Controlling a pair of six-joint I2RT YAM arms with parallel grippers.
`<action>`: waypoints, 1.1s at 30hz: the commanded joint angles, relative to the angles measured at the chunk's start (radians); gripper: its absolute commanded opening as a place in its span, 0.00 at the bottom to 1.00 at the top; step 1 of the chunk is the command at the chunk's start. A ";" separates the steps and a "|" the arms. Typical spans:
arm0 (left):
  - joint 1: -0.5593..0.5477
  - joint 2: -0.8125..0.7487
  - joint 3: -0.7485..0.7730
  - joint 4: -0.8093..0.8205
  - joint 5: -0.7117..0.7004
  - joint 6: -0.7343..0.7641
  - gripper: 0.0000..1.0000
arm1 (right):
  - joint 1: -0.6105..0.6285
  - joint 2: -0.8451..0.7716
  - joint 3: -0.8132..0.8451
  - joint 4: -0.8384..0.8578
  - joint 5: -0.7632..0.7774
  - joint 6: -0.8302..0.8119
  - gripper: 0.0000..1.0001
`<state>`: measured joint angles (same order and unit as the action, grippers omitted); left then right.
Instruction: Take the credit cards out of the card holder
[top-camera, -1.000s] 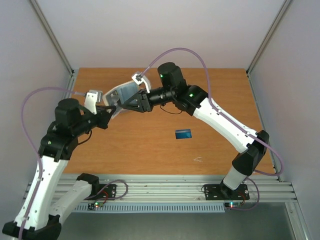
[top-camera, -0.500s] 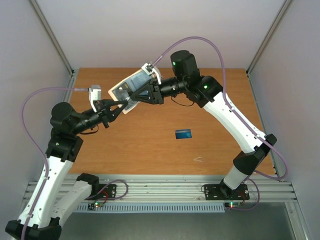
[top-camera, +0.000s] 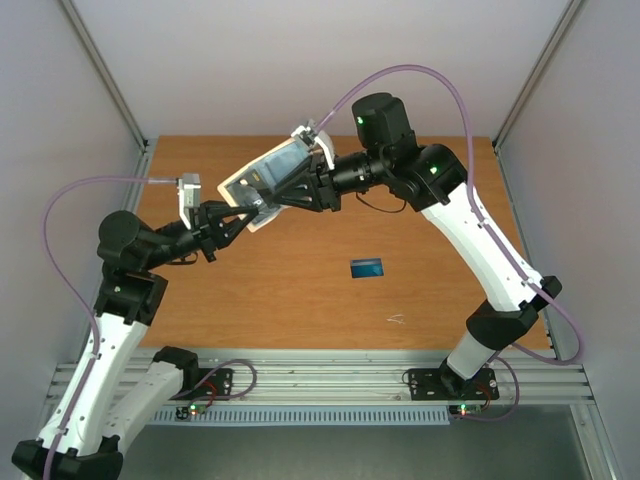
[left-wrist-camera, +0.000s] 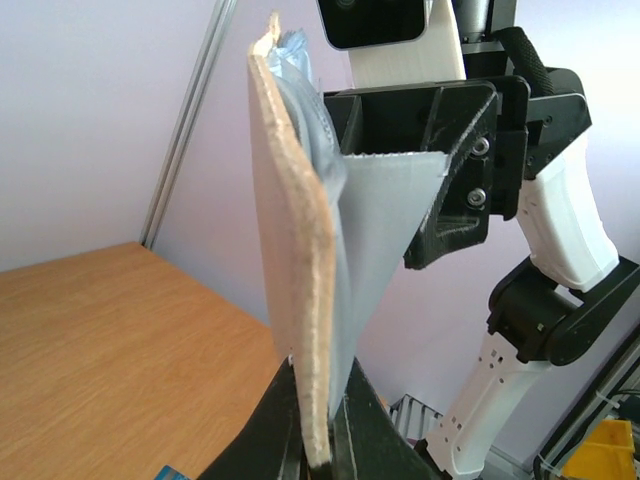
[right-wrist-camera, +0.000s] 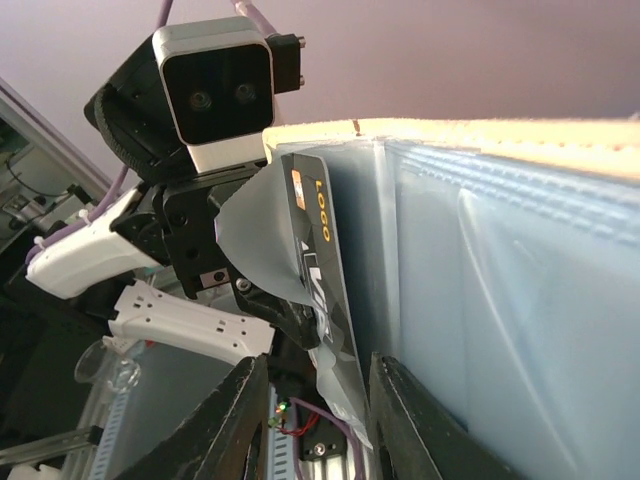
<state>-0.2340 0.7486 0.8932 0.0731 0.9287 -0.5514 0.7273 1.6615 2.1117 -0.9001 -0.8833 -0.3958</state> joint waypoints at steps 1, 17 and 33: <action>-0.007 -0.036 -0.002 0.130 0.065 -0.002 0.00 | -0.008 0.021 0.039 -0.052 0.060 -0.029 0.30; -0.010 -0.053 -0.015 0.147 0.039 -0.010 0.00 | 0.048 0.055 0.071 -0.034 -0.108 -0.030 0.05; -0.030 -0.056 -0.046 0.120 0.023 -0.026 0.21 | -0.005 0.016 0.065 -0.041 -0.079 -0.029 0.01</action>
<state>-0.2501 0.6998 0.8597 0.1219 0.9413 -0.5732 0.7319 1.6989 2.1567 -0.9340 -0.9634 -0.4263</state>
